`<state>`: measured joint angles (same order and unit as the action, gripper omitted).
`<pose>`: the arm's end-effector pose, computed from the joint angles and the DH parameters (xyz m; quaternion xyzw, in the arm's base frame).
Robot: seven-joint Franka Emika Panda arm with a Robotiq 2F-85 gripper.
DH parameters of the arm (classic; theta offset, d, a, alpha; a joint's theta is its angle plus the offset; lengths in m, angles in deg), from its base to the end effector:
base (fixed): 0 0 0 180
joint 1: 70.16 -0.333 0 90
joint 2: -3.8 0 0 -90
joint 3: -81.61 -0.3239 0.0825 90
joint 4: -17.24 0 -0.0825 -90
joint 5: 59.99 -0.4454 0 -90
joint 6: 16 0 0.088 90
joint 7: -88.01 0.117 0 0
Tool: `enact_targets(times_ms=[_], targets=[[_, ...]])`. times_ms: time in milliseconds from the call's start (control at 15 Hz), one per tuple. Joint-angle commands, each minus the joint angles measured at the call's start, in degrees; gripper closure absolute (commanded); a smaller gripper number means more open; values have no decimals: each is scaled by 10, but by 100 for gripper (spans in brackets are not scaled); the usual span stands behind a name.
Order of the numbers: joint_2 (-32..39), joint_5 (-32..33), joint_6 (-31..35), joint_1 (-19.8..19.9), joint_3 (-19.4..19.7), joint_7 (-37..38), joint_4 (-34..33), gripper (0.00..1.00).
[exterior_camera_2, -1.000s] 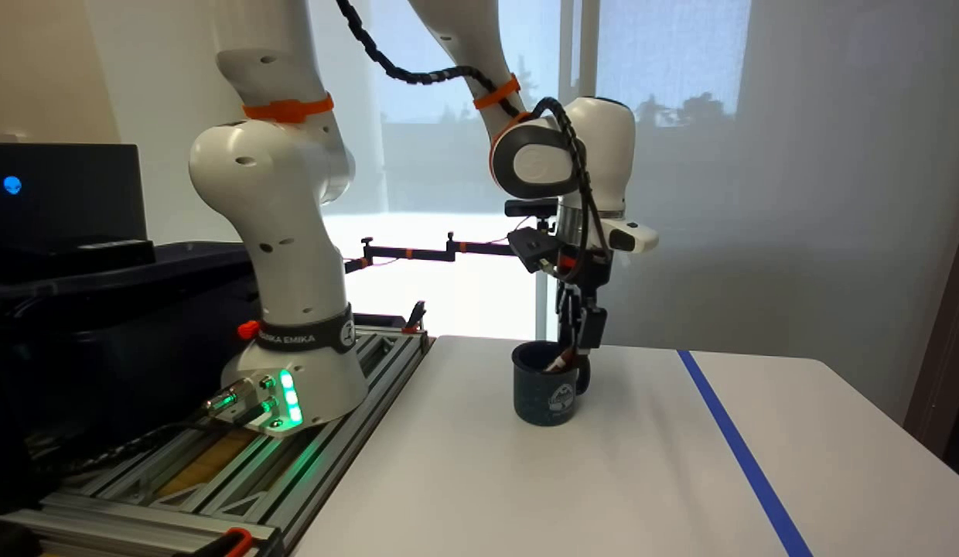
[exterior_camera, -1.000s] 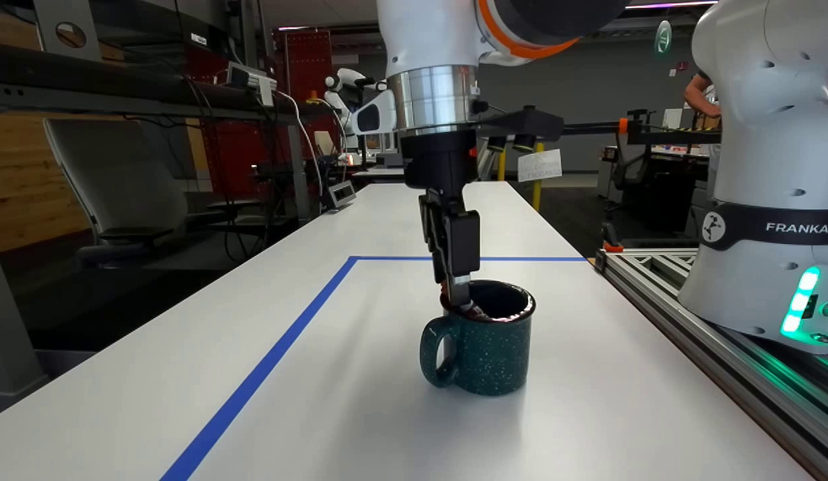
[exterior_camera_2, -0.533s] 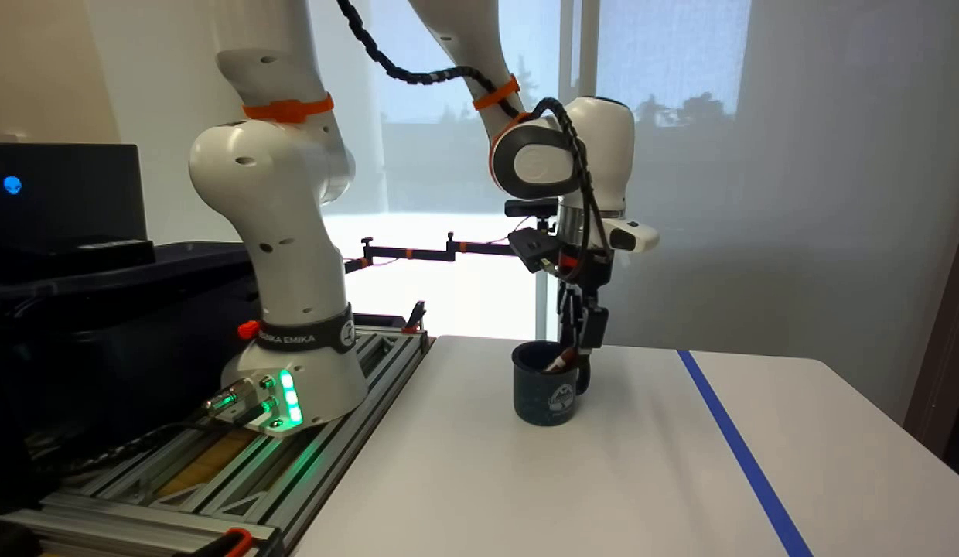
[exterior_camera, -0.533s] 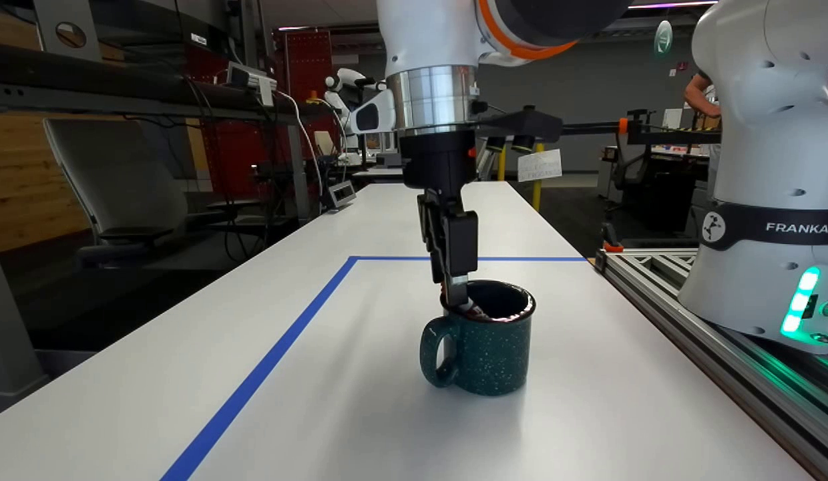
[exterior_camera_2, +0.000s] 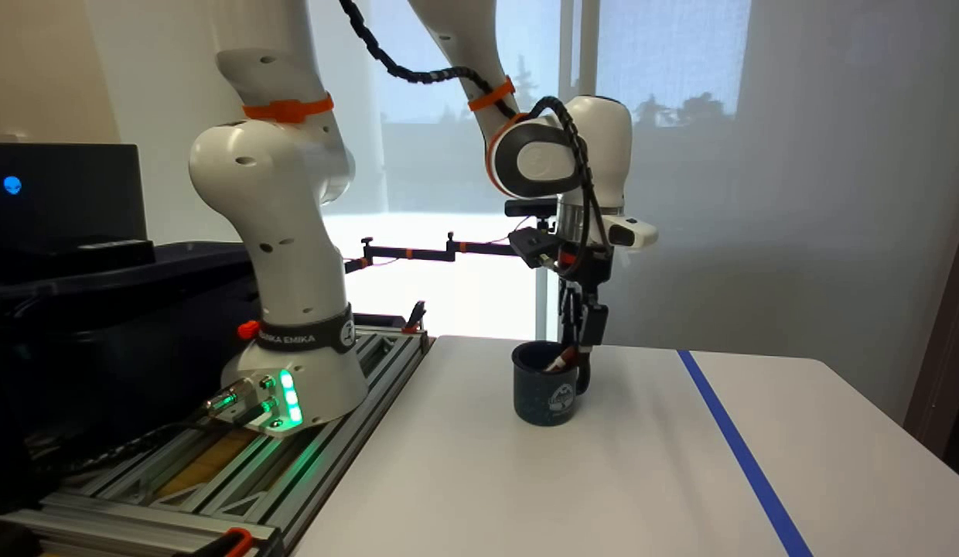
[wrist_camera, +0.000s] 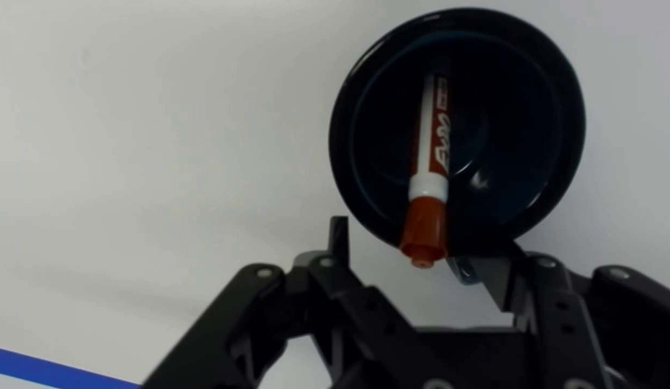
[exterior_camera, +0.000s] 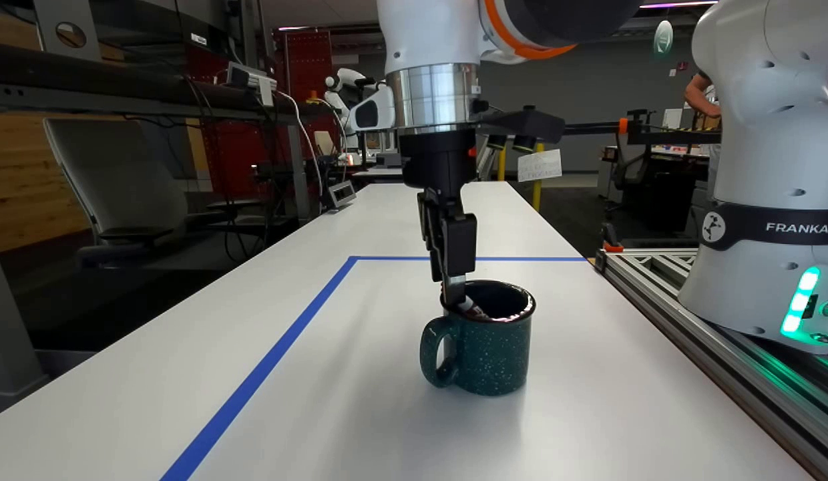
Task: Put the red marker on the table.
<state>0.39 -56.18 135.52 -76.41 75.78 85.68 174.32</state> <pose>0.4087 0.0879 0.1783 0.9876 0.1545 -0.0174 0.0199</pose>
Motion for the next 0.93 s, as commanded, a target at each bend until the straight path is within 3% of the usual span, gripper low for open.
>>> enact_targets(times_ms=[0, 200, 333, 400, 533, 600, 867], targets=[[-20, 23, -8, 0, -7, 31, 4, 37], [-21, 30, -9, 0, -9, 44, 4, 44], [-19, 32, -11, 1, -9, 52, 4, 58], [-19, 33, -10, 1, -9, 56, 4, 55], [-19, 33, -10, 2, -9, 60, 4, 64], [-19, 33, -10, 1, -9, 62, 4, 60], [-21, 33, -10, 1, -9, 67, 4, 61]])
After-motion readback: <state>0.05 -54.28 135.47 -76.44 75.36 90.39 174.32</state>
